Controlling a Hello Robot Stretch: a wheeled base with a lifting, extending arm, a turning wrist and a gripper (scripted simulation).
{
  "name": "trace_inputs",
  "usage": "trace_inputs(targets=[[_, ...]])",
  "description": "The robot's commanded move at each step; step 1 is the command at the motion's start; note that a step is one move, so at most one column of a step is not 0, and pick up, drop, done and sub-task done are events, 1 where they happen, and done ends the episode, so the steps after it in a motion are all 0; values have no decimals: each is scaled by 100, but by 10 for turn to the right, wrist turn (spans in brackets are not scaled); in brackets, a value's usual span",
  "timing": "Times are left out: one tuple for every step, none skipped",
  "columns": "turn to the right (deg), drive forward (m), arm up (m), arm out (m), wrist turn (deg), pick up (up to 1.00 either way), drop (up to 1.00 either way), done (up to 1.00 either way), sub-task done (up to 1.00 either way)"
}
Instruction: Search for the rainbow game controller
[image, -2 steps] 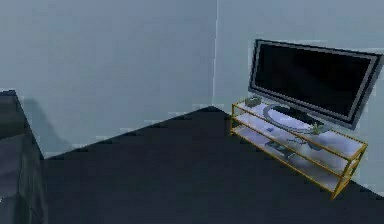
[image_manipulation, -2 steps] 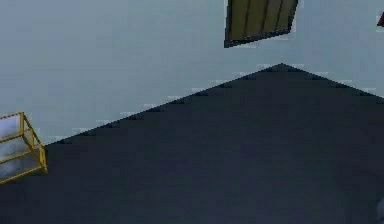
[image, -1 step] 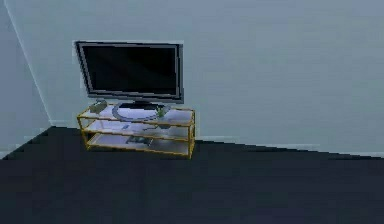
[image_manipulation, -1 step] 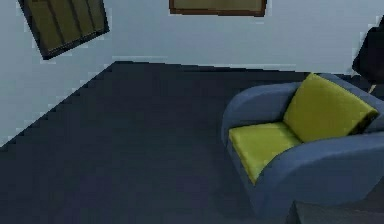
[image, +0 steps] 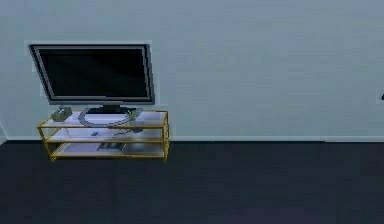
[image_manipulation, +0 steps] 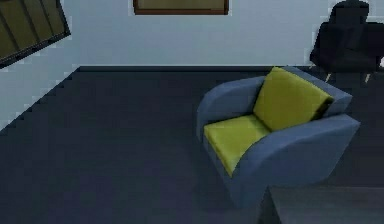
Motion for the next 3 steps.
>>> trace_inputs(targets=[[0,15,0,0,0,0,0,0,0],[-450,0,0,0,0,0,0,0,0],[-330,0,0,0,0,0,0,0,0]])
